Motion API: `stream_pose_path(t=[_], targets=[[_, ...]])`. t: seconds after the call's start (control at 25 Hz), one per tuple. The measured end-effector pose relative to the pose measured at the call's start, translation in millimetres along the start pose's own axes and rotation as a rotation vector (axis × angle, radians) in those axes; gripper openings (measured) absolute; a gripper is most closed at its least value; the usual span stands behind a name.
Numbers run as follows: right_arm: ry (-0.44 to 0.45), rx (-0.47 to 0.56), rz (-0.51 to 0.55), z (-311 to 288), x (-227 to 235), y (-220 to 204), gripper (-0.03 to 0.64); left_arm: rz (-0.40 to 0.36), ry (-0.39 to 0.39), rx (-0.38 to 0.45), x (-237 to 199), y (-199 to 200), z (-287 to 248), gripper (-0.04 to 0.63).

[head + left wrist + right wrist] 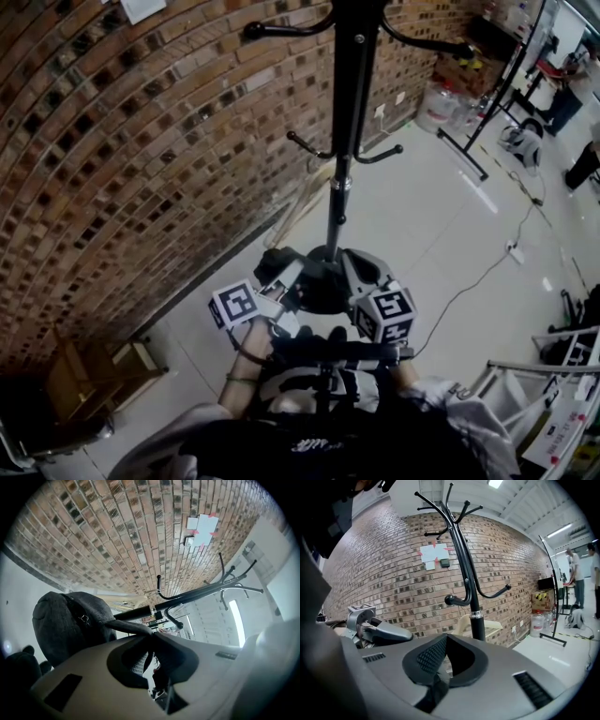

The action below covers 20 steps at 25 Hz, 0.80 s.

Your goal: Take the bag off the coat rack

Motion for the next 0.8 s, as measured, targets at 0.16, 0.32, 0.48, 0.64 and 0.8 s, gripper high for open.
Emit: stream_pose_path(t=[0.16,0.32,0.48,0.64,0.8], targets=[[-0.007,-0.014,0.005,2.5,2.5,0.6,-0.002,0.013,0.023,-0.012,0.6,-1.8,-1.9,0.032],[-0.013,-0.009,0.006,2.8,5.1,-0.5,-0.002,0.014,0.03,-0.032,0.8,-5.0,-4.0,0.032],[-0.02,-0.007,-0.001,3.7,8.0,-1.4,-0.002,0.025,0.049,-0.048,1.2,-9.4,-4.9,0.032],[-0.027,-0.011,-0.007,4.1,10.9,-4.0,-0.002,0.018,0.045,-0.058,1.9,-11.6,-6.9,0.032],[-0.026,-0.006,-0.01,4.7,15.1,-8.0,-0.002,0.023,0.059,-0.076,1.3,-16.5,-9.9,0.032]])
Point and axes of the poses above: the fingertips, and each gripper's own axes: z backward along the fingers, x to its right, y out of its top, the point moved 9 cm from there along z, backward along the fingers, and after that the axes turned 2 degrees about -x, right-handed, at the moved point
